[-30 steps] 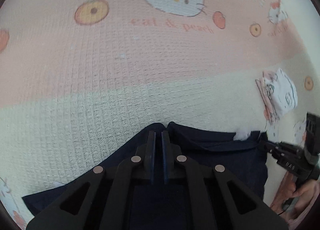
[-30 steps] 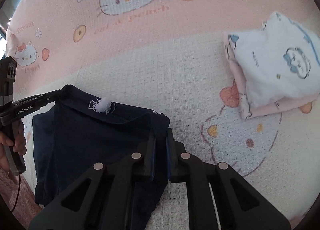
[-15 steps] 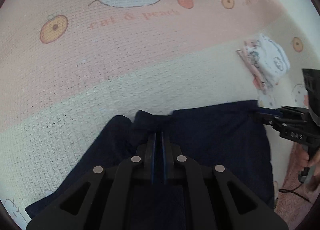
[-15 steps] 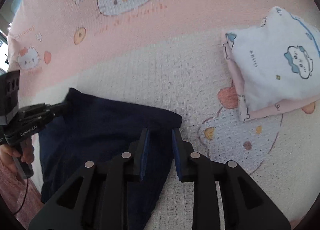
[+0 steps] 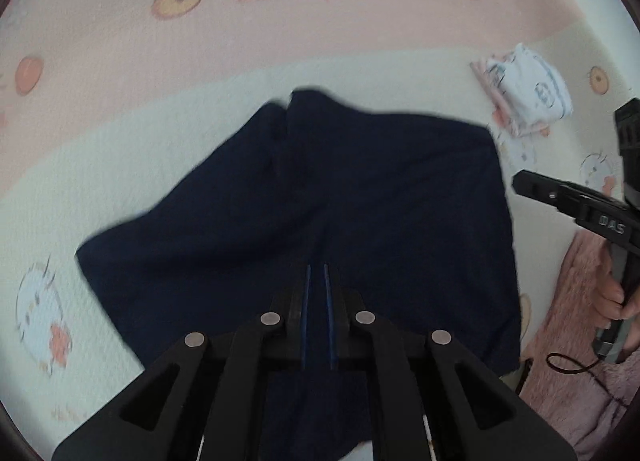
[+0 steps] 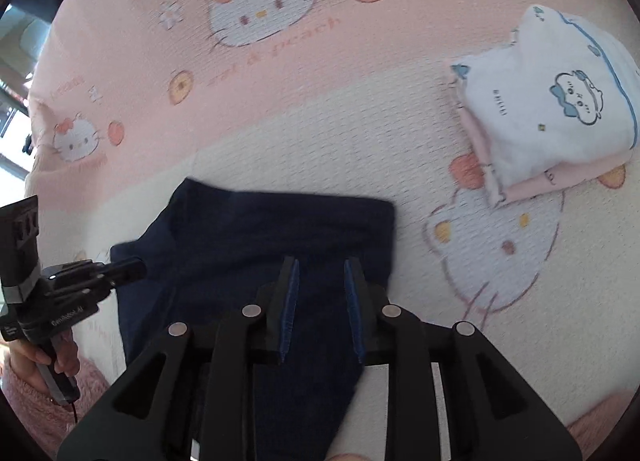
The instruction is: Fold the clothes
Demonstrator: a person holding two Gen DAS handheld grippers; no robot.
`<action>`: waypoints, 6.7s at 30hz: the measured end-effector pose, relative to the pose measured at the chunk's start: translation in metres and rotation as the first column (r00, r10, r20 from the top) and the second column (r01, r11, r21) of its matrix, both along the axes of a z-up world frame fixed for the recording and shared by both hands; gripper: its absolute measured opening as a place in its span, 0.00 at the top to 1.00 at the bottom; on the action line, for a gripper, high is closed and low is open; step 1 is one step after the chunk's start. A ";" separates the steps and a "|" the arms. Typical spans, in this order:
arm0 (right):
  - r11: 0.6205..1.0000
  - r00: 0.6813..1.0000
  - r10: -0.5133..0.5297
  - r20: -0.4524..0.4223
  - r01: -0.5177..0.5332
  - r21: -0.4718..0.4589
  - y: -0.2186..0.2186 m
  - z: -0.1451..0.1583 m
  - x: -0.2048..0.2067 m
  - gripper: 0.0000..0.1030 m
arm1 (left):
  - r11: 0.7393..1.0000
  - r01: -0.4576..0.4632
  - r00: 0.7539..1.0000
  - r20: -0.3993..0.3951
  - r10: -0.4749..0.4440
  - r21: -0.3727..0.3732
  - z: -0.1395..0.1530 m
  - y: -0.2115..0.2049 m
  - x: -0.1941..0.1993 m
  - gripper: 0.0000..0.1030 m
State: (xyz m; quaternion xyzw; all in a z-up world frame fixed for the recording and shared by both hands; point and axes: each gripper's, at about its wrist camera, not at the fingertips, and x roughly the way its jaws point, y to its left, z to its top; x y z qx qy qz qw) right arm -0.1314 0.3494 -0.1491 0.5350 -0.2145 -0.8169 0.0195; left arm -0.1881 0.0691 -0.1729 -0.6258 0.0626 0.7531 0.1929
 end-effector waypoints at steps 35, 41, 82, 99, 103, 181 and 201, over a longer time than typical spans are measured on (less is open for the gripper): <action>0.989 0.969 0.046 0.243 -0.078 0.123 -0.082 -0.050 0.137 0.66 | 0.896 -0.414 0.908 0.139 0.395 0.160 -0.022 -0.146 0.163 0.81; 0.997 0.962 0.051 0.268 -0.066 0.047 -0.081 -0.063 0.135 0.66 | 0.903 -0.408 0.908 0.167 0.385 0.133 -0.032 -0.152 0.166 0.81; 0.987 0.953 0.016 0.304 0.033 -0.156 -0.045 -0.076 0.154 0.76 | 0.891 -0.385 0.909 0.264 0.322 0.240 -0.036 -0.129 0.154 0.72; 0.966 0.991 0.015 0.134 0.021 -0.258 -0.050 -0.050 0.142 0.78 | 0.882 -0.390 0.913 0.233 0.334 0.265 -0.025 -0.122 0.144 0.69; 0.952 0.998 0.032 0.055 -0.014 -0.305 -0.053 -0.028 0.132 0.78 | 0.864 -0.371 0.924 0.232 0.305 0.340 -0.029 -0.113 0.143 0.68; 0.960 0.961 0.275 -0.015 -0.275 -0.052 -0.136 -0.024 0.117 0.58 | 0.733 -0.450 0.879 0.108 0.465 0.510 0.000 -0.111 0.151 0.90; 0.955 0.962 0.272 -0.018 -0.272 -0.119 -0.157 -0.043 0.099 0.53 | 0.780 -0.519 0.847 0.084 0.526 0.349 -0.001 -0.127 0.164 0.90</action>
